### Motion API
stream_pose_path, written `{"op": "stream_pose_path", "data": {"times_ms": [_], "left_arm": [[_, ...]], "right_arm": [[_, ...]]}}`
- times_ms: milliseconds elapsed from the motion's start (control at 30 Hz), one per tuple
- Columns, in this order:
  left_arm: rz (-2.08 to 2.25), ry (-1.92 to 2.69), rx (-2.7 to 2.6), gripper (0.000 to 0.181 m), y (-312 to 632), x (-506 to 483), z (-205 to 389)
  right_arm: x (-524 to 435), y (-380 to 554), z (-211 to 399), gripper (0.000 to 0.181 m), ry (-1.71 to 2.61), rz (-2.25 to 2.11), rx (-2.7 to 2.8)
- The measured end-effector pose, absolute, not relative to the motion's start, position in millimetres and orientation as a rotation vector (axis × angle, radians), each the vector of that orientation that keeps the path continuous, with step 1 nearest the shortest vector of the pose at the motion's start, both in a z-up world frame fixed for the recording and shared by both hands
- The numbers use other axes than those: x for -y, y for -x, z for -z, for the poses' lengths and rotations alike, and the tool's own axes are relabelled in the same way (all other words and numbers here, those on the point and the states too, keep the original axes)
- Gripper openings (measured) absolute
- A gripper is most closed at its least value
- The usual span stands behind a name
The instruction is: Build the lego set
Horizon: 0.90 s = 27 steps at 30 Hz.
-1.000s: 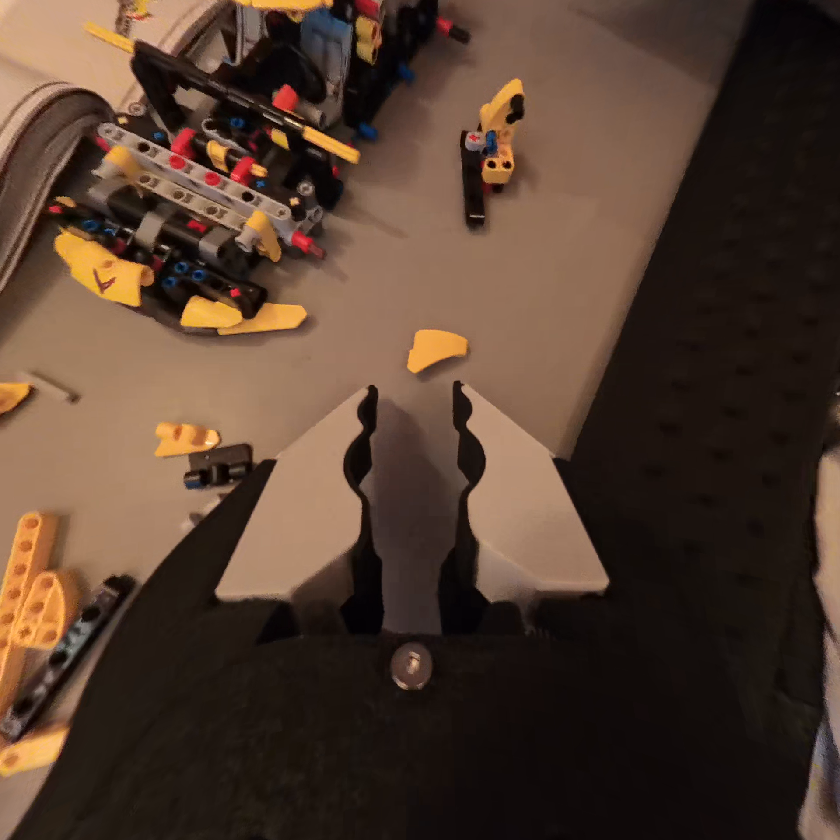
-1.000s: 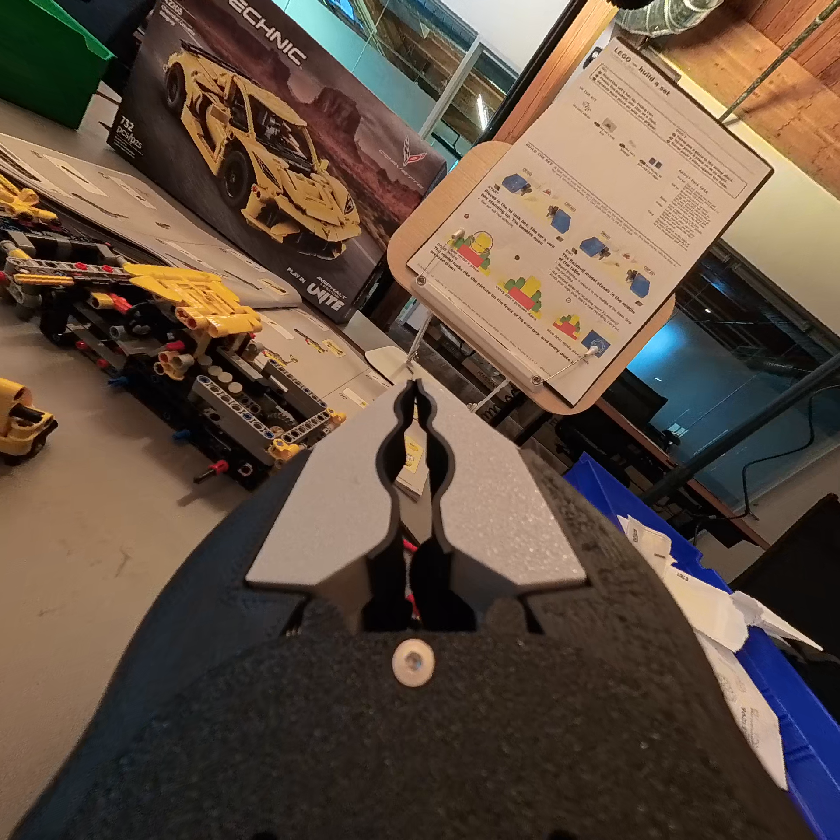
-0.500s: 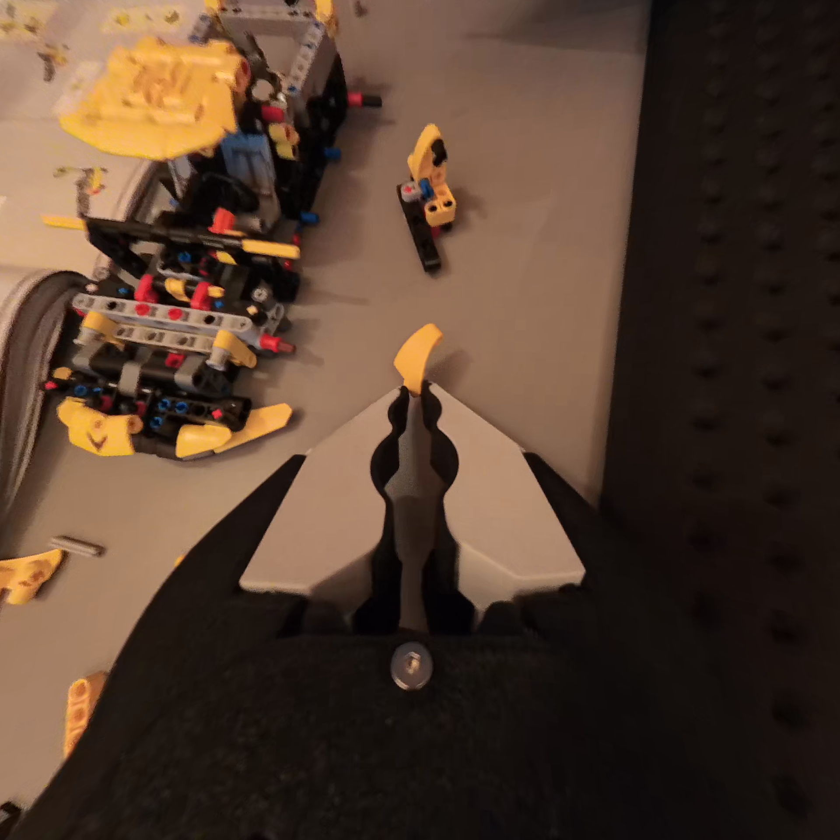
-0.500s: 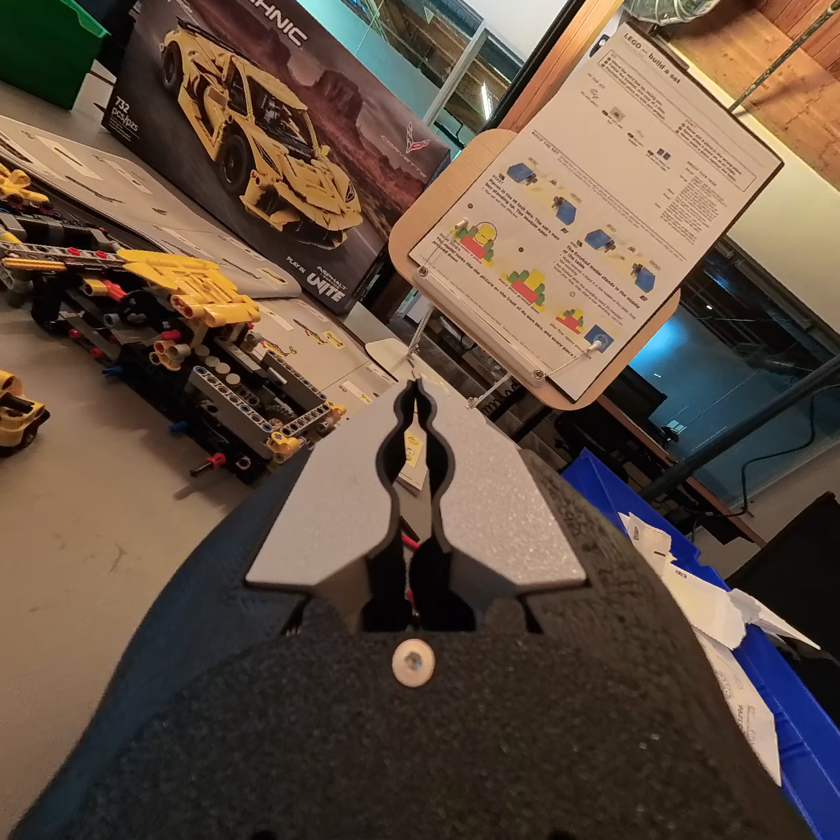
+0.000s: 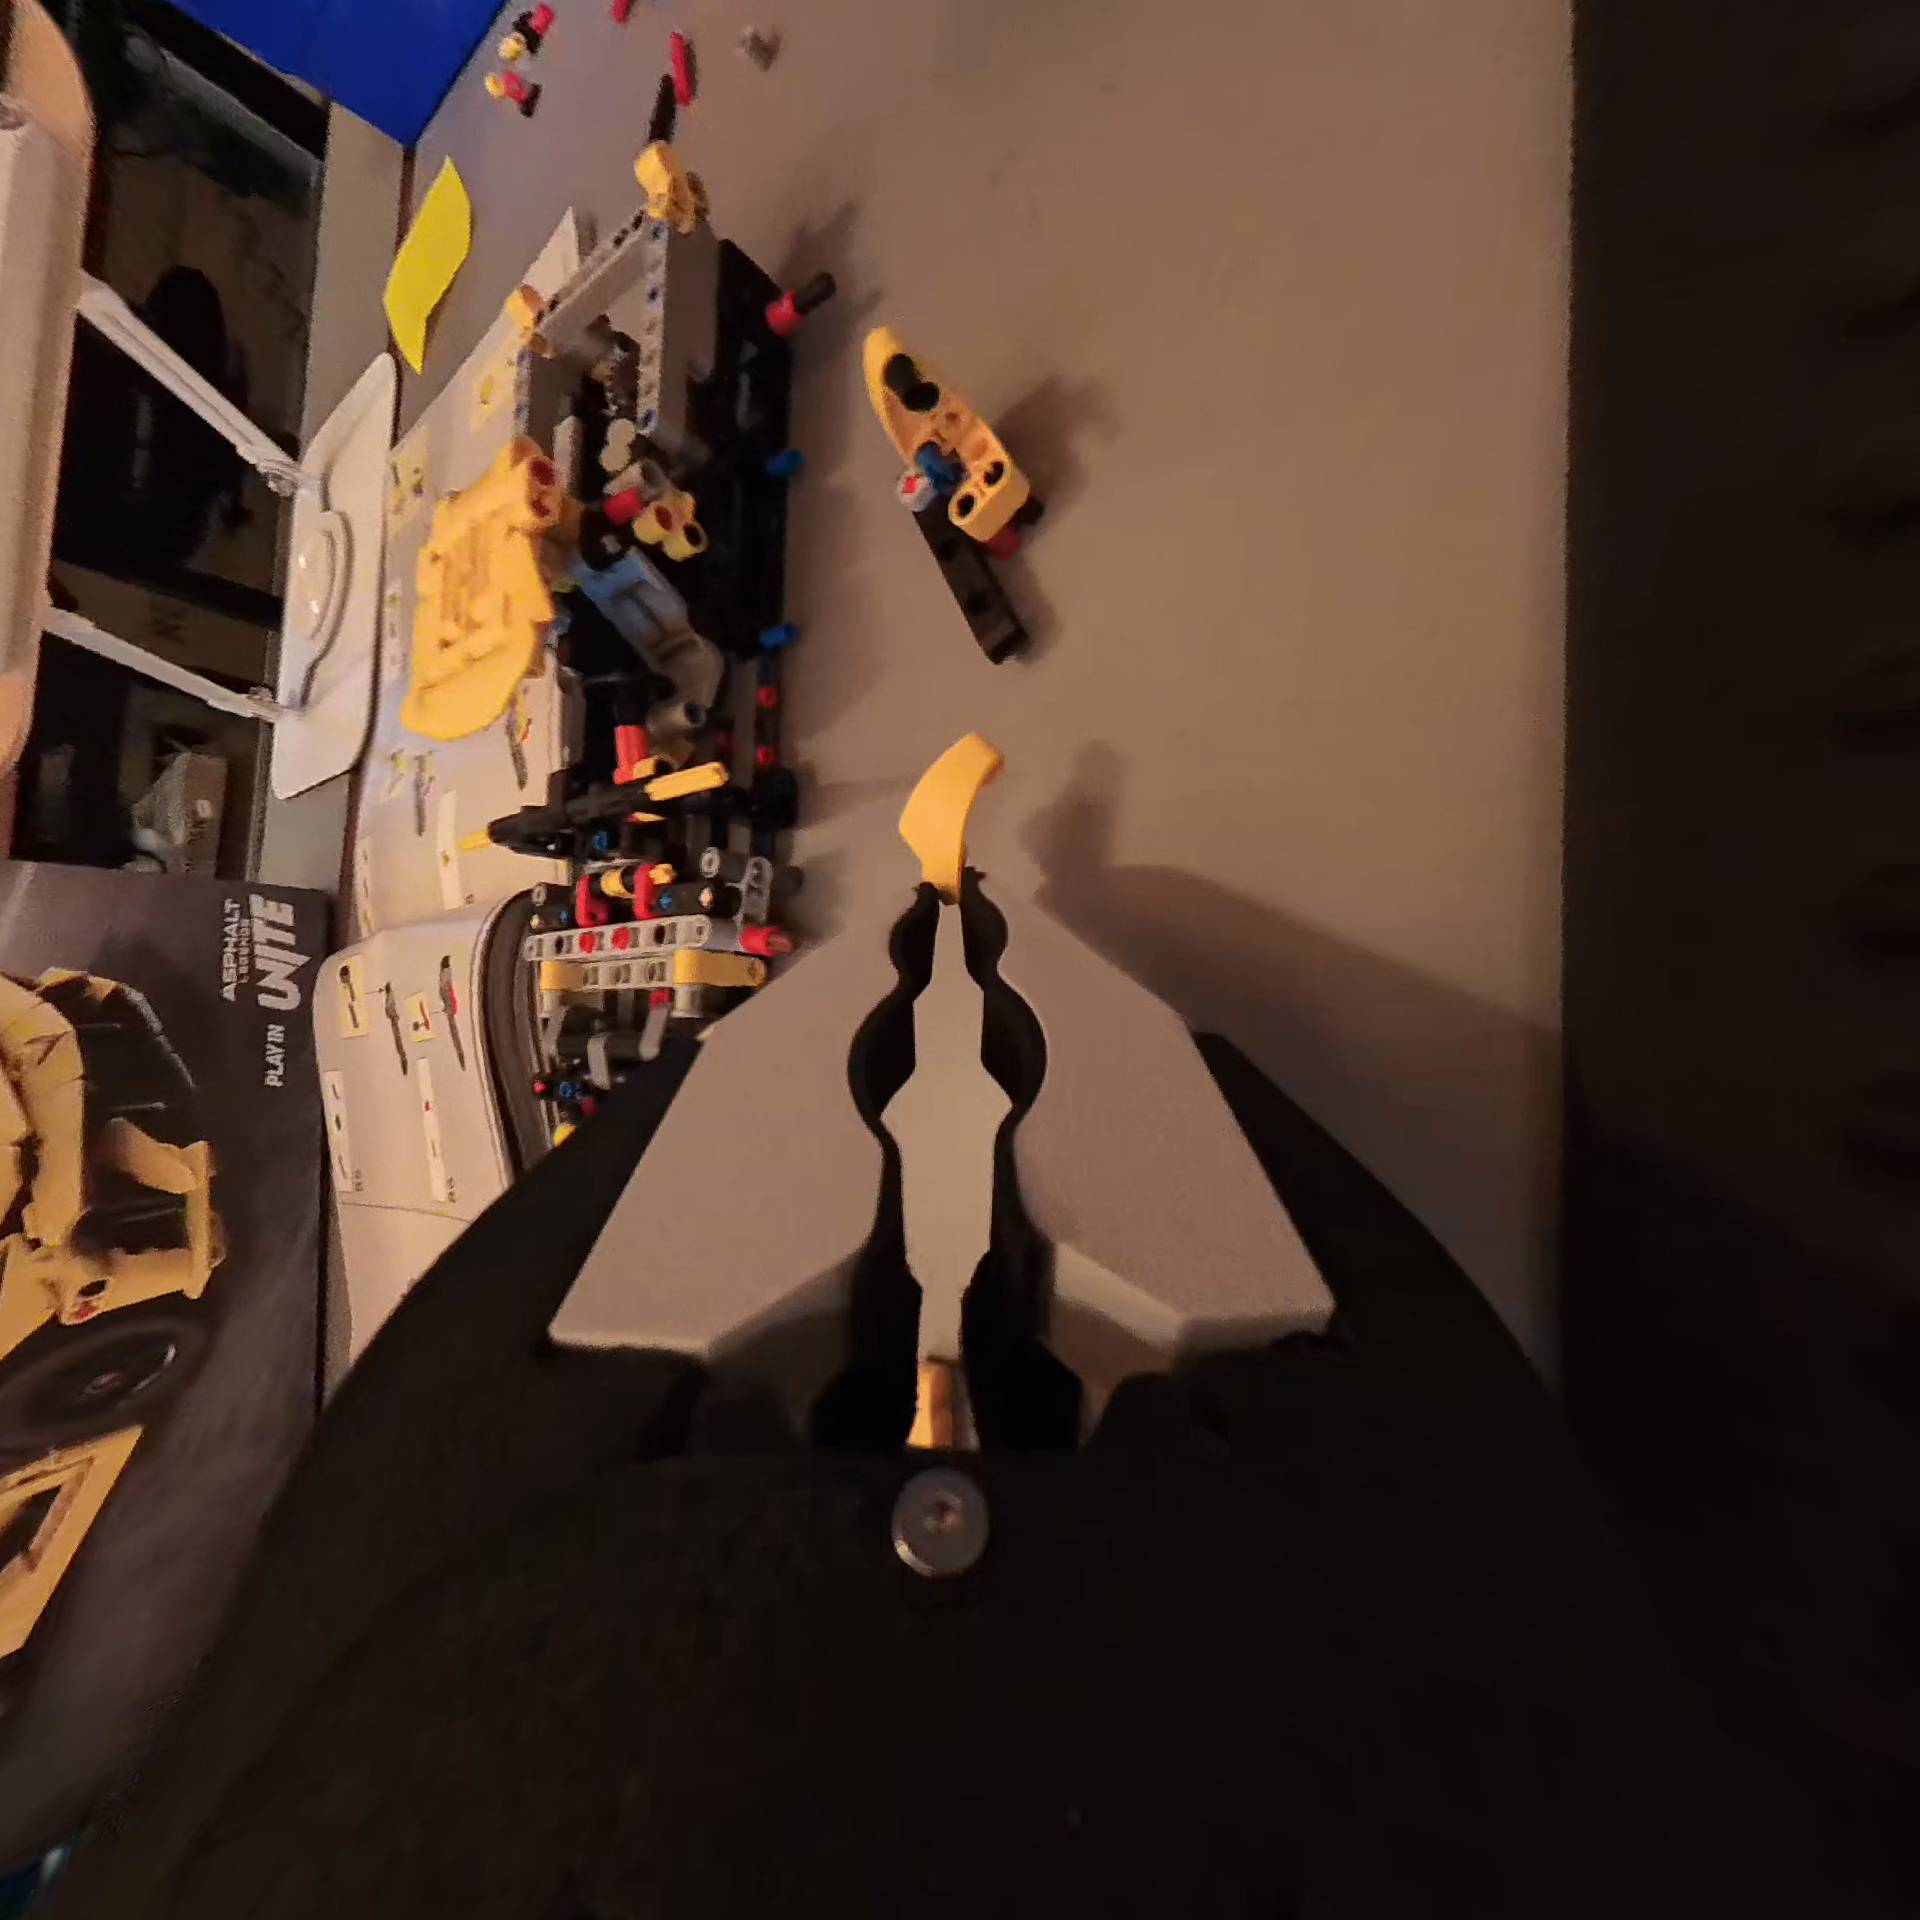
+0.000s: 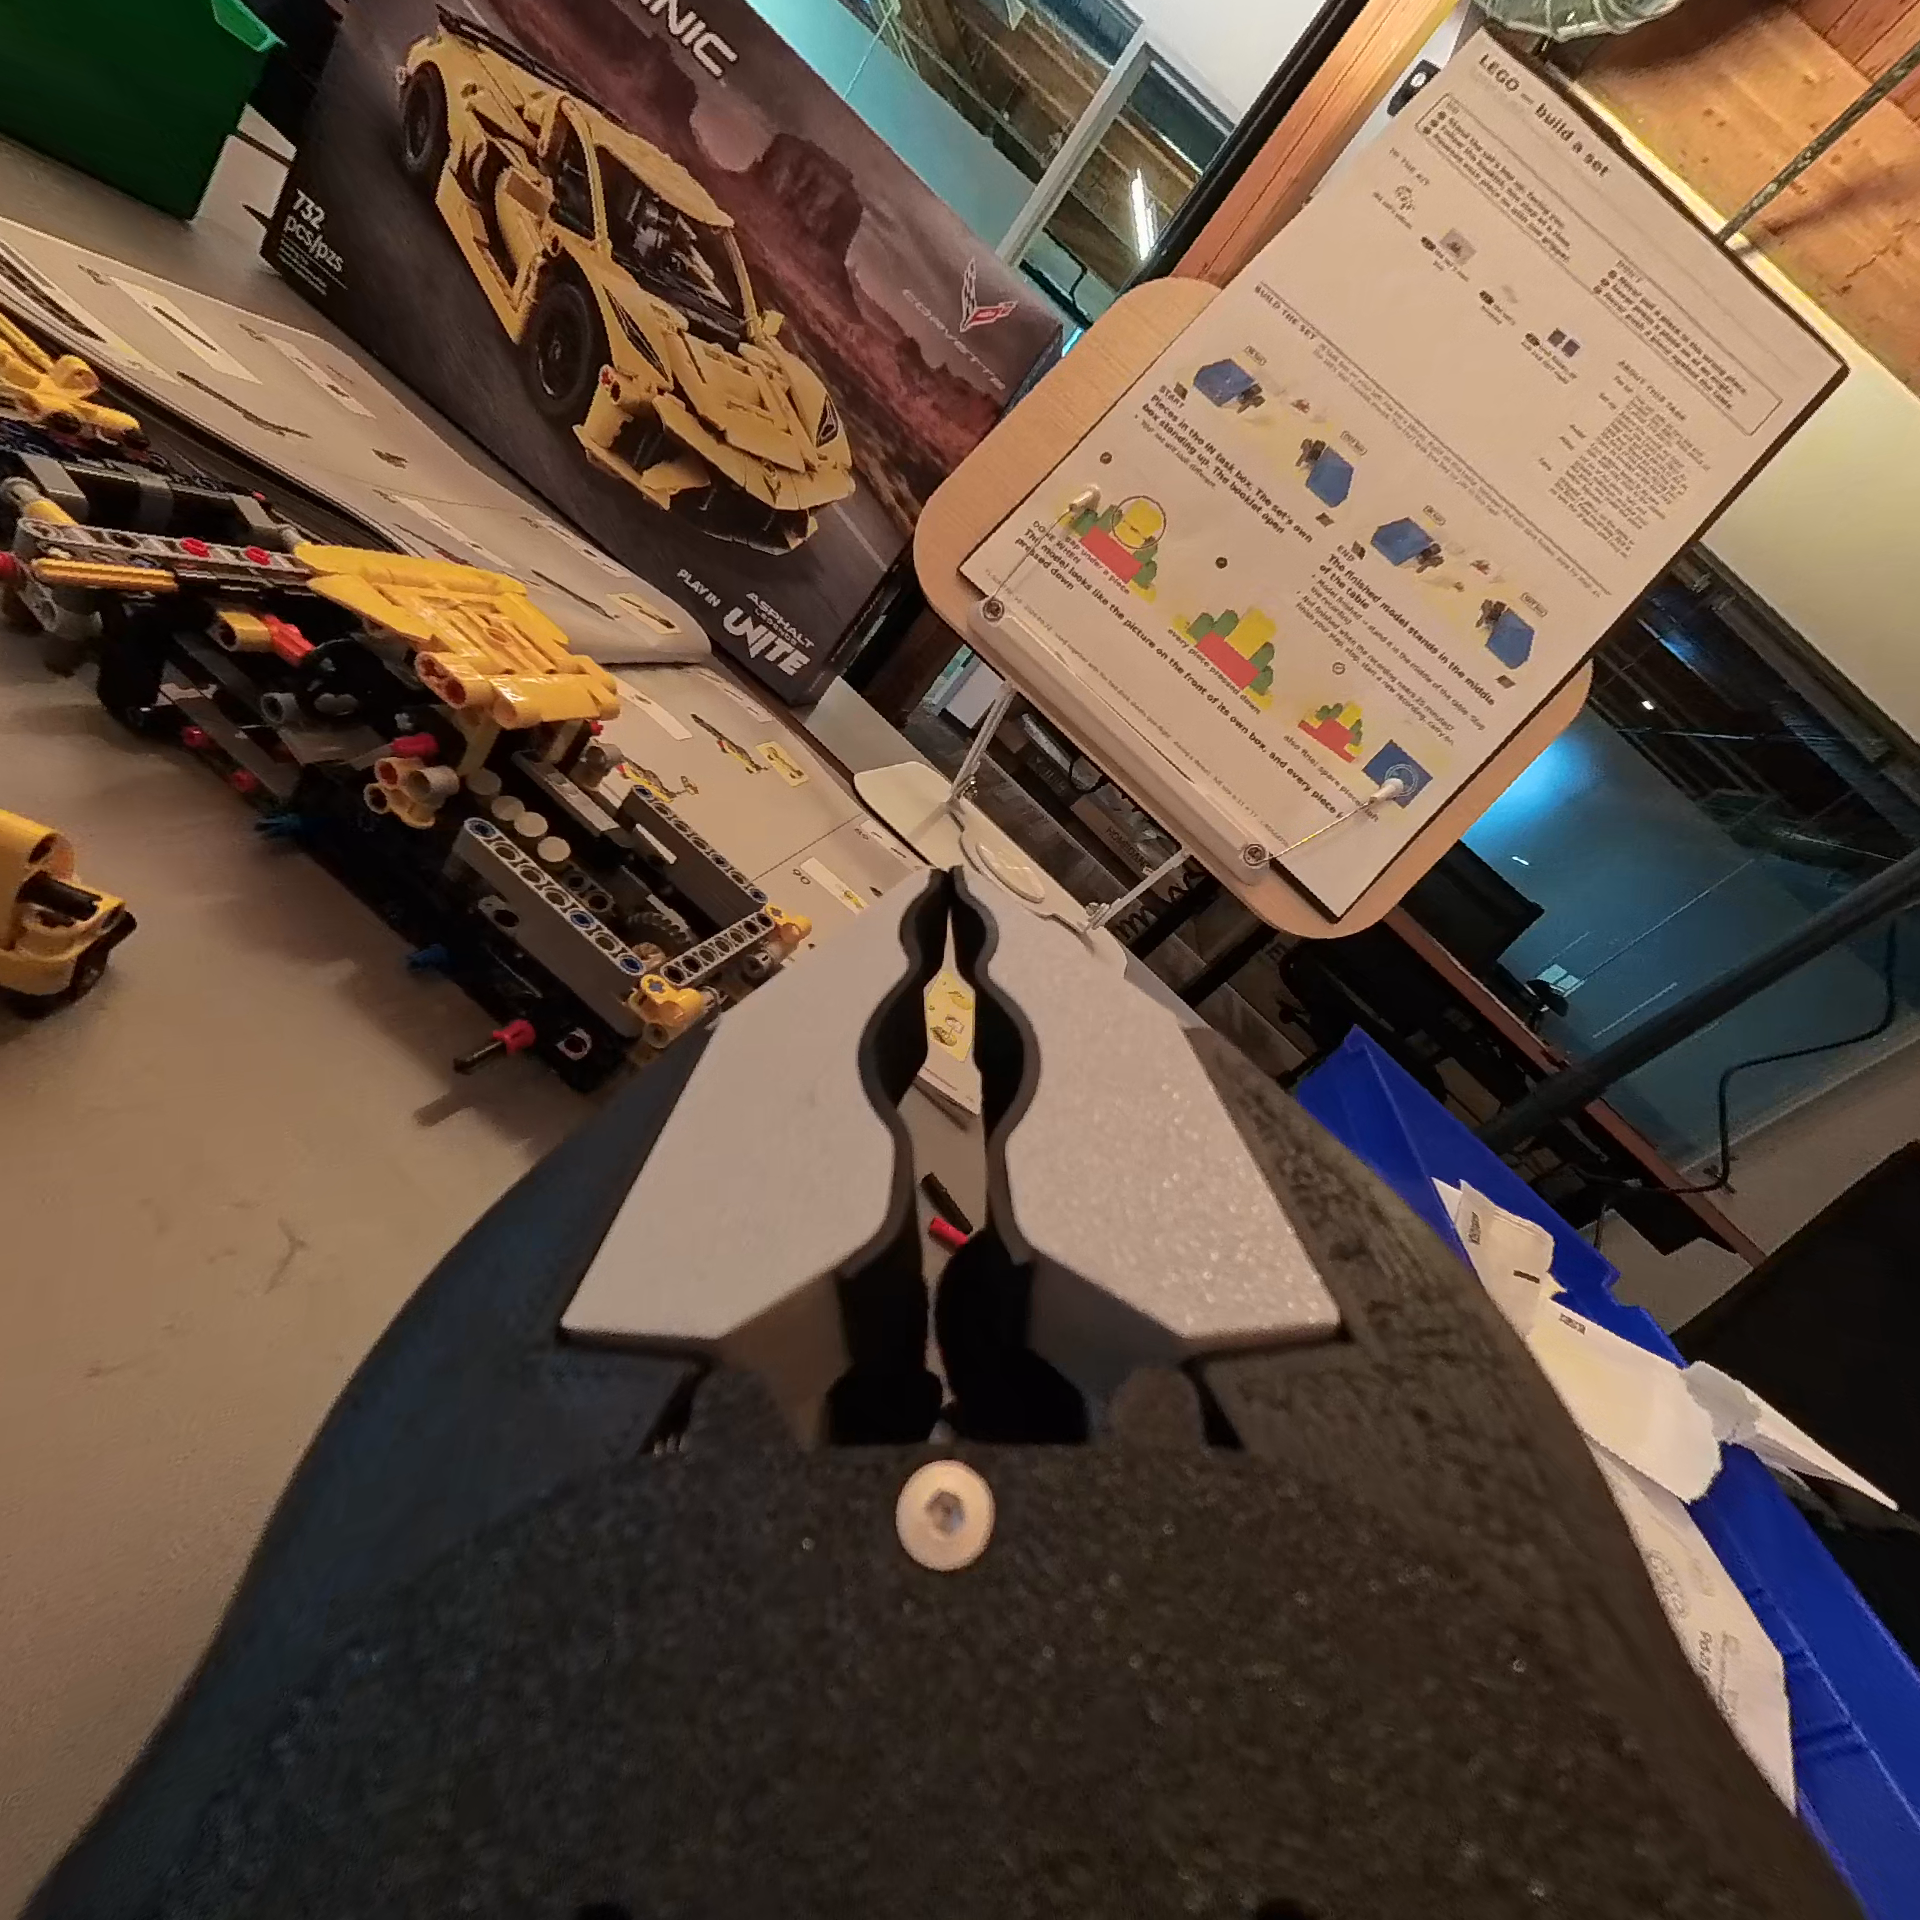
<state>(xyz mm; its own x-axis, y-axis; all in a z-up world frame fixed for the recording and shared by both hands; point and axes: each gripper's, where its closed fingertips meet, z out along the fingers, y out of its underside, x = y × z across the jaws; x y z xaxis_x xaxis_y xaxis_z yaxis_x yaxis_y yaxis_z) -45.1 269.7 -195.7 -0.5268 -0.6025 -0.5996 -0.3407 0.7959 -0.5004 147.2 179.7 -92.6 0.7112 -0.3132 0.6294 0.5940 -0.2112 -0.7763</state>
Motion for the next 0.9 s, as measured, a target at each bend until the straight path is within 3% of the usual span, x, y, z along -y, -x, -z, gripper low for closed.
{"op": "stream_pose_path", "data": {"times_ms": [367, 600, 900], "left_arm": [[0.711, 1.002, -2.254, 0.006, 62, -253, 210], [0.935, 1.24, -2.229, 0.035, 66, -253, 209], [1.024, 1.383, -2.169, 0.036, 64, -244, 210]], "right_arm": [[-180, -145, 93, 0.0, 1.581, 0.834, 0.242], [-180, -145, 94, 0.0, 1.583, 0.833, 0.244], [-182, -145, 95, 0.0, 1.589, 0.83, 0.248]]}}
